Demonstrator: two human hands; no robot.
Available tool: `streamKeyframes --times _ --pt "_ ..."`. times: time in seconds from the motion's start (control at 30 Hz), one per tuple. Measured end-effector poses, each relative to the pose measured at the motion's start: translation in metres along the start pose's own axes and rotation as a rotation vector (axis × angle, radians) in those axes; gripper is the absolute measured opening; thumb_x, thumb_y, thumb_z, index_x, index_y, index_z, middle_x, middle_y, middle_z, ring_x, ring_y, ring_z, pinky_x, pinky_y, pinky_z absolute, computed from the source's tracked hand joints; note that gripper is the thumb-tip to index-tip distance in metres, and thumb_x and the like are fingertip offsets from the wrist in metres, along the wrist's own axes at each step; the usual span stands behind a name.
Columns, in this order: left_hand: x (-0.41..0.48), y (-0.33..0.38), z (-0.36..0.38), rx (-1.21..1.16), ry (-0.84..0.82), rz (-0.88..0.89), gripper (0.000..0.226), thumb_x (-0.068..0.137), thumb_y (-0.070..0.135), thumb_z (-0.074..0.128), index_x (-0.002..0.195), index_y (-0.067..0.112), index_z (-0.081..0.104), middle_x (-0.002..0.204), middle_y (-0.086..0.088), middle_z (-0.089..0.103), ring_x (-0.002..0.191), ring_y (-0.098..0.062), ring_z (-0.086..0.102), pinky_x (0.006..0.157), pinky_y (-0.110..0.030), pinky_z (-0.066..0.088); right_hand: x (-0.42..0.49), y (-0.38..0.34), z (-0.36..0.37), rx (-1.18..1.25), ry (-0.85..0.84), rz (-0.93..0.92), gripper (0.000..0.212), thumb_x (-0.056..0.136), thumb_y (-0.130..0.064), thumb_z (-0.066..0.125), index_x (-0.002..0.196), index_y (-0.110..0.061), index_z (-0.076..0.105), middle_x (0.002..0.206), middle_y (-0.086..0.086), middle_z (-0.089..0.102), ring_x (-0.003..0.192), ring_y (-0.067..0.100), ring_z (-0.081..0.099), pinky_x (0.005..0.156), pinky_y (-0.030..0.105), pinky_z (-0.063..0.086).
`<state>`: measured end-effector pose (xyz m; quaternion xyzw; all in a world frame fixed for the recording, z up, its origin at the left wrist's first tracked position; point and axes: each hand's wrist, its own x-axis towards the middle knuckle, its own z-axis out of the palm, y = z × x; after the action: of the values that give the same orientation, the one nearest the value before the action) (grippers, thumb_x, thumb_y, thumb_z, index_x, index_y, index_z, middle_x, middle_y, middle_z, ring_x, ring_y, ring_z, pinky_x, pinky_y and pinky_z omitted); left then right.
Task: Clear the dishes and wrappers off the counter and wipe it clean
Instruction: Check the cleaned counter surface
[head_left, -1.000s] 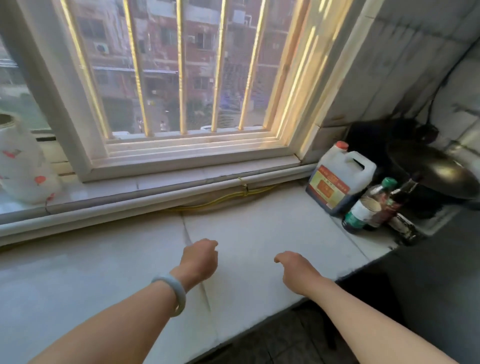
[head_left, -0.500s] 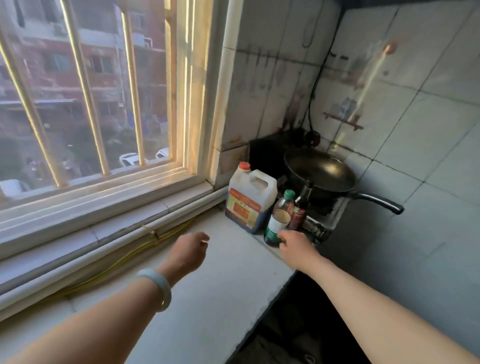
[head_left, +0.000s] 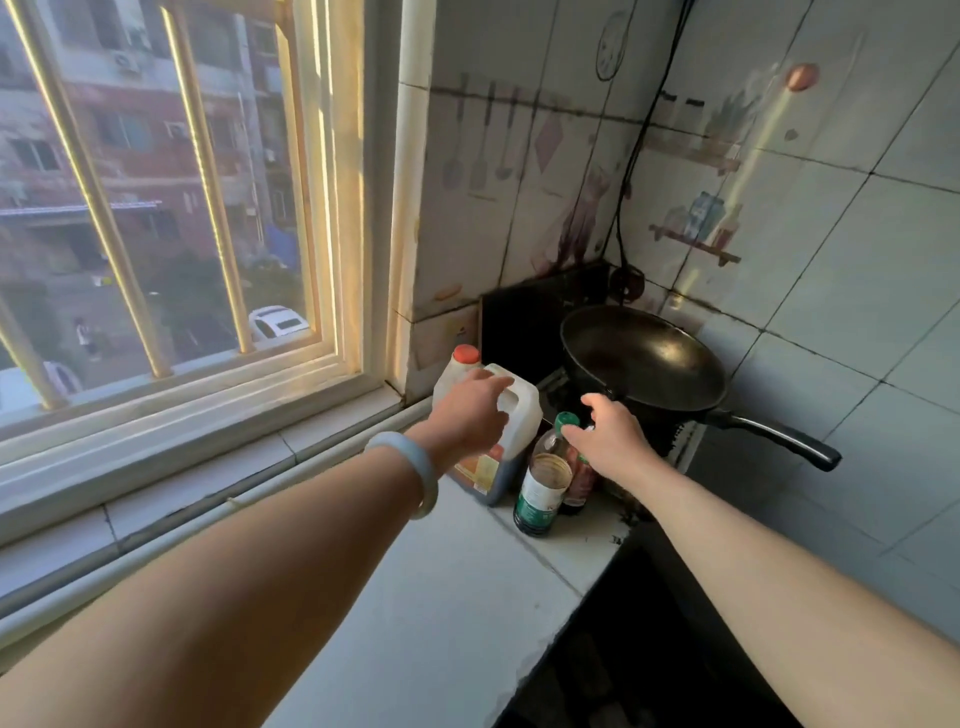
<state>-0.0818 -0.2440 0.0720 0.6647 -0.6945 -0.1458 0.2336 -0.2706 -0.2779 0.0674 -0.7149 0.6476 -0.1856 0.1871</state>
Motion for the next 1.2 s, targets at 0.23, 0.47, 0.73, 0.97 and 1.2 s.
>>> streamKeyframes --times 0.23,0.47,0.73,0.97,1.2 --pt "0.058 0.011 0.015 0.279 -0.092 0.091 0.073 0.088 -0.009 0.043 0.150 0.027 0.034 0.157 -0.004 0.029 0.143 -0.028 0.025 0.112 -0.041 0.030 0.030 0.013 0.010 -0.080 -0.154 -0.129 0.051 0.091 -0.031 0.062 0.138 -0.020 0.047 0.134 0.010 0.052 0.120 0.026 0.051 0.096 0.037 0.047" --pt "0.071 0.008 0.019 0.426 -0.087 0.134 0.053 0.093 0.004 0.055 0.138 0.031 0.050 0.131 -0.002 0.052 0.122 -0.025 0.044 0.099 -0.040 0.041 0.033 0.001 0.016 -0.012 -0.194 -0.267 0.035 0.088 -0.024 0.064 0.121 -0.015 0.057 0.116 0.004 0.062 0.105 0.020 0.058 0.081 0.030 0.049" --pt "0.058 0.004 0.024 0.033 0.020 -0.016 0.063 0.085 -0.012 0.044 0.139 0.020 0.051 0.145 -0.005 0.046 0.132 -0.025 0.044 0.102 -0.033 0.043 0.033 -0.004 0.015 0.137 -0.387 -0.273 0.047 0.082 -0.031 0.073 0.124 -0.022 0.053 0.110 -0.002 0.062 0.094 0.016 0.062 0.081 0.036 0.056" --pt "-0.006 -0.023 0.076 -0.300 0.020 -0.419 0.066 0.083 0.008 0.063 0.143 0.018 0.039 0.138 -0.012 0.043 0.129 -0.030 0.044 0.103 -0.036 0.043 0.026 0.064 0.022 0.188 -0.546 0.019 0.044 0.082 -0.031 0.073 0.118 -0.016 0.053 0.105 0.003 0.062 0.081 0.018 0.064 0.061 0.027 0.052" --pt "-0.015 -0.011 0.118 -0.663 -0.181 -0.660 0.121 0.053 0.021 0.087 0.145 0.040 0.010 0.137 -0.007 0.040 0.129 -0.031 0.042 0.101 -0.050 0.046 0.057 0.109 0.048 0.436 -0.365 0.354 0.057 0.079 -0.021 0.077 0.127 -0.011 0.047 0.117 0.007 0.057 0.102 0.022 0.053 0.075 0.038 0.048"
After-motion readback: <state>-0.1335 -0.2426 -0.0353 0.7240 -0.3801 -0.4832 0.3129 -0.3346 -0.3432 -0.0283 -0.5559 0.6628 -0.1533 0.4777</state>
